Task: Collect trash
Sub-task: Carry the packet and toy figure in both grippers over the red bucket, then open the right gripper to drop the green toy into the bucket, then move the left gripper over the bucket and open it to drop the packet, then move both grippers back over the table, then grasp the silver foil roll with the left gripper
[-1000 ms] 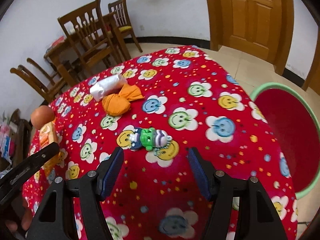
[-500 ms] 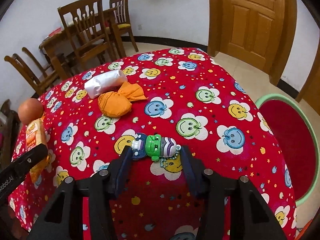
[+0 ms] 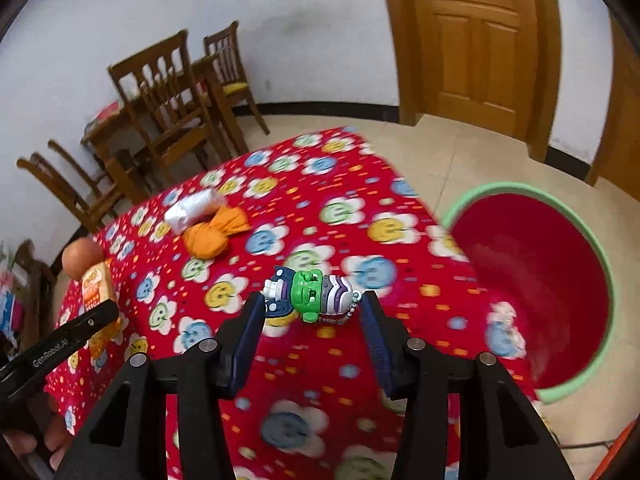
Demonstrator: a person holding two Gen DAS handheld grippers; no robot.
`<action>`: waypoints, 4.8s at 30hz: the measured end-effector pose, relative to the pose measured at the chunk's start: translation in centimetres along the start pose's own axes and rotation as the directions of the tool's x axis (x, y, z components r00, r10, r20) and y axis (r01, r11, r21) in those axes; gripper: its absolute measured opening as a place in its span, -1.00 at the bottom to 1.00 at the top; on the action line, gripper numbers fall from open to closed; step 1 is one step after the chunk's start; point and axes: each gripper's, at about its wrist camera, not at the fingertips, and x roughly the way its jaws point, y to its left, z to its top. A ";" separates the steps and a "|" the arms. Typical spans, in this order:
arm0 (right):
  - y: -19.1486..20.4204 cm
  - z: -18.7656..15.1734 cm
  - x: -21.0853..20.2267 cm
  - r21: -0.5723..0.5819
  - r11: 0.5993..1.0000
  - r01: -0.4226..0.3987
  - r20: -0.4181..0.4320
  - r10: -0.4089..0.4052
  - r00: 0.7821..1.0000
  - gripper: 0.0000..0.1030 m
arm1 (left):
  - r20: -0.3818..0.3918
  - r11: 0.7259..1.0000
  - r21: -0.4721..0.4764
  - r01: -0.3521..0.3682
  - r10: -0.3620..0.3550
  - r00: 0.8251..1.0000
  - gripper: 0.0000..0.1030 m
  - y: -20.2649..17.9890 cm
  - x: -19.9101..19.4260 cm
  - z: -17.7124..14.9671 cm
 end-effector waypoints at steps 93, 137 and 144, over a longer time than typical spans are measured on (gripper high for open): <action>-23.4 -4.2 -11.4 0.414 0.908 0.060 0.169 -0.141 0.975 0.29 | -0.101 0.872 0.419 0.253 -0.232 0.967 0.28 -27.1 0.3 -2.4; -17.2 -0.8 -3.0 0.330 0.942 0.054 0.047 -0.074 0.996 0.33 | -0.066 0.991 0.096 -0.095 0.102 0.993 0.55 -8.8 13.2 9.0; -17.1 -0.8 -3.4 0.328 0.943 0.054 0.050 -0.074 0.996 0.33 | -0.048 0.992 0.098 -0.077 0.082 0.996 0.38 -8.8 12.5 8.9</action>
